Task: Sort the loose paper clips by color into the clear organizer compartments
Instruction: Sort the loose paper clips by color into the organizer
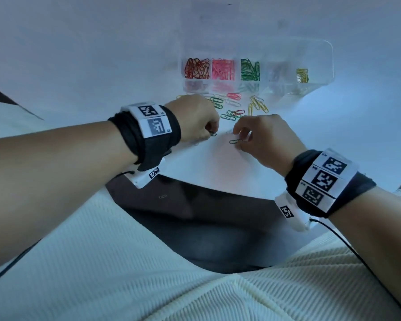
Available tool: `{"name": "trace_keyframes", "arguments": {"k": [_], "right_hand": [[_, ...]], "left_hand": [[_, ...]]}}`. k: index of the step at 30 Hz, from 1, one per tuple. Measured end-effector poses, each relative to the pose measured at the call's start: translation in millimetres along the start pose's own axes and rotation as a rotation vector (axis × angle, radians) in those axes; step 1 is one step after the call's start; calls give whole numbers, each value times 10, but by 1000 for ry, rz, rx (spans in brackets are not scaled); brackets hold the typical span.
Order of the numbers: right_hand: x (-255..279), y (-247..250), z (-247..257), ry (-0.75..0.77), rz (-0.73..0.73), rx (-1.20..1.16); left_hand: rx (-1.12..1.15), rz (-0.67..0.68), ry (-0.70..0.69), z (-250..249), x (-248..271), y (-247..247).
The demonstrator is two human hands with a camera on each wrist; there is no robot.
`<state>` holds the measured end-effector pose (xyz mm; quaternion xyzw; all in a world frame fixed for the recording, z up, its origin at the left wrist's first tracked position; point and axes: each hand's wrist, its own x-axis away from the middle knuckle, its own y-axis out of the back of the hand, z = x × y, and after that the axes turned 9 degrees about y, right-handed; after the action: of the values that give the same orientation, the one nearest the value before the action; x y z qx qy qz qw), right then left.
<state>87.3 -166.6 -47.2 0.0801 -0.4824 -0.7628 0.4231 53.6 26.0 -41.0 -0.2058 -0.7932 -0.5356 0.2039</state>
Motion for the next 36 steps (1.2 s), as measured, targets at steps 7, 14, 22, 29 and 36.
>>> {"name": "trace_keyframes", "arguments": {"k": [7,14,22,29,36], "right_hand": [[15,-17,38,-57,15,-16],[-114,219,21,-358,-168,-985],[-107,188,-23,-273,-125,-490],[-50,79,-52,-120,-86,-42],[-82,60,-73,-75,-124,39]], "left_hand": [[57,-44,40,-7,5,-8],[439,-164,209,-4,-61,146],[271,-181,220,35,-19,146],[81,-150,183,50,26,145],[66,-141,206,64,16,98]]}}
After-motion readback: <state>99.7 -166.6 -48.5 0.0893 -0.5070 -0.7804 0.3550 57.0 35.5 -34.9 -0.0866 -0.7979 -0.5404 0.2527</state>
